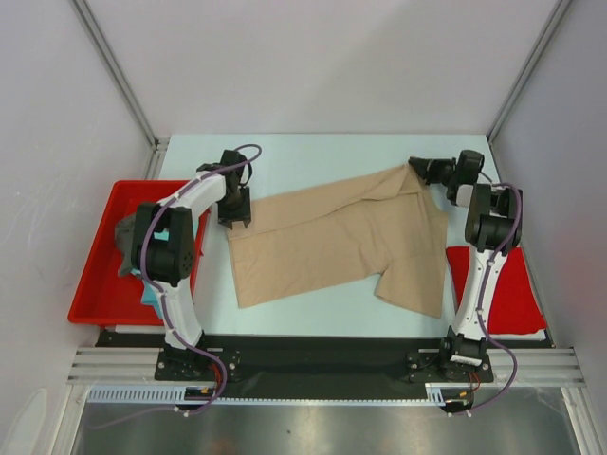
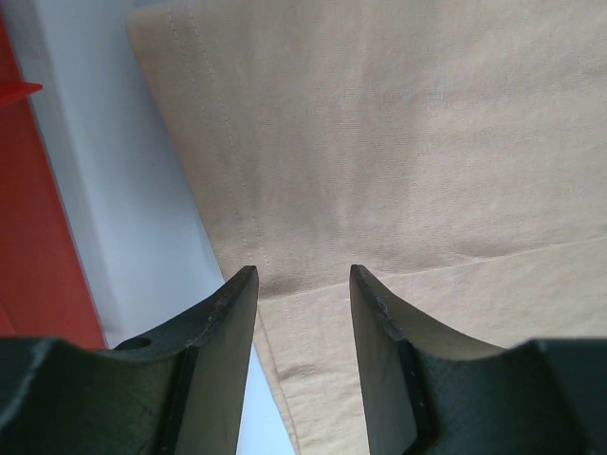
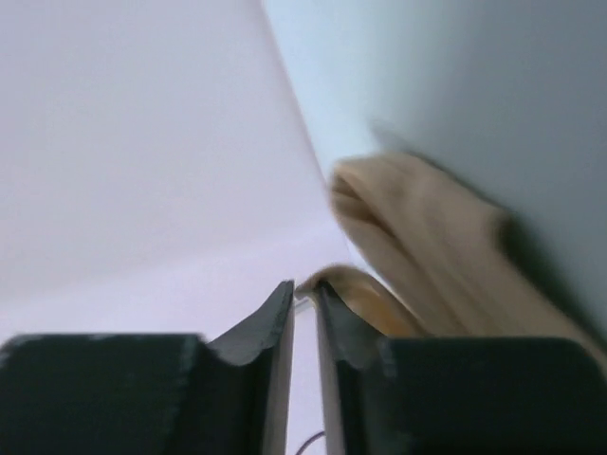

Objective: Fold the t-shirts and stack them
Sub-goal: Fold the tshirt

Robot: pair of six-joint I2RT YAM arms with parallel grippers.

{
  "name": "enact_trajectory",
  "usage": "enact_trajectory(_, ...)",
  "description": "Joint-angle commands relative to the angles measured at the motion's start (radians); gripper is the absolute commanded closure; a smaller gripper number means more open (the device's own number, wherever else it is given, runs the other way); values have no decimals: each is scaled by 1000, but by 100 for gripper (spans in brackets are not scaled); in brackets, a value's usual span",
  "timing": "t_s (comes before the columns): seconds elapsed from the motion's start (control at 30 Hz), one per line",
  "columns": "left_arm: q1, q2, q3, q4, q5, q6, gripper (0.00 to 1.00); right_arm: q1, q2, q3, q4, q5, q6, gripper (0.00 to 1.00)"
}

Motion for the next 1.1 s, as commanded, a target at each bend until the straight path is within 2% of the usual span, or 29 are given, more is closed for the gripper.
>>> enact_trajectory(0.0, -4, 0, 28, -2, -4, -2, 51, -7, 1, 207, 39, -66, 42, 76)
enact_trajectory(0.03, -4, 2, 23, 4, -4, -5, 51, -13, -17, 235, -154, -88, -139, 71)
enact_trajectory(0.1, -4, -4, 12, 7, -1, -9, 51, -29, -60, 265, -339, -101, -344, 66)
enact_trajectory(0.13, -4, -3, 9, 12, 1, -12, 51, -30, -109, 273, -524, -87, -545, 61)
enact_trajectory(0.23, -4, -3, 1, 12, 5, -13, 51, -14, -169, 284, -810, -28, -832, 53)
enact_trajectory(0.27, -4, -3, 1, 13, 10, -13, 51, -4, -189, 278, -854, -27, -968, 52)
enact_trajectory(0.3, -4, 0, 3, 10, 13, -12, 51, 6, -194, 272, -892, -24, -1013, 52)
enact_trajectory(0.4, -4, 12, 15, 3, 15, -4, 51, 40, -185, 233, -952, -44, -1101, 51)
enact_trajectory(0.5, -4, 20, 30, -8, 15, 4, 51, 68, -156, 246, -919, -36, -1123, 50)
enact_trajectory(0.53, -4, 22, 34, -10, 15, 5, 51, 77, -142, 287, -925, -36, -1129, 46)
enact_trajectory(0.63, -4, 20, 40, -11, 18, 2, 51, 95, -55, 391, -1016, -9, -1199, 43)
enact_trajectory(0.77, -4, 16, 34, -14, 21, -4, 51, 108, 24, 519, -1061, 28, -1253, 42)
enact_trajectory(1.0, -4, -4, 11, -16, 10, -7, 51, 106, 94, 618, -1080, 36, -1293, 46)
enact_trajectory(1.07, -4, -1, 6, -17, 10, -9, 51, 108, 104, 623, -1063, 1, -1276, 50)
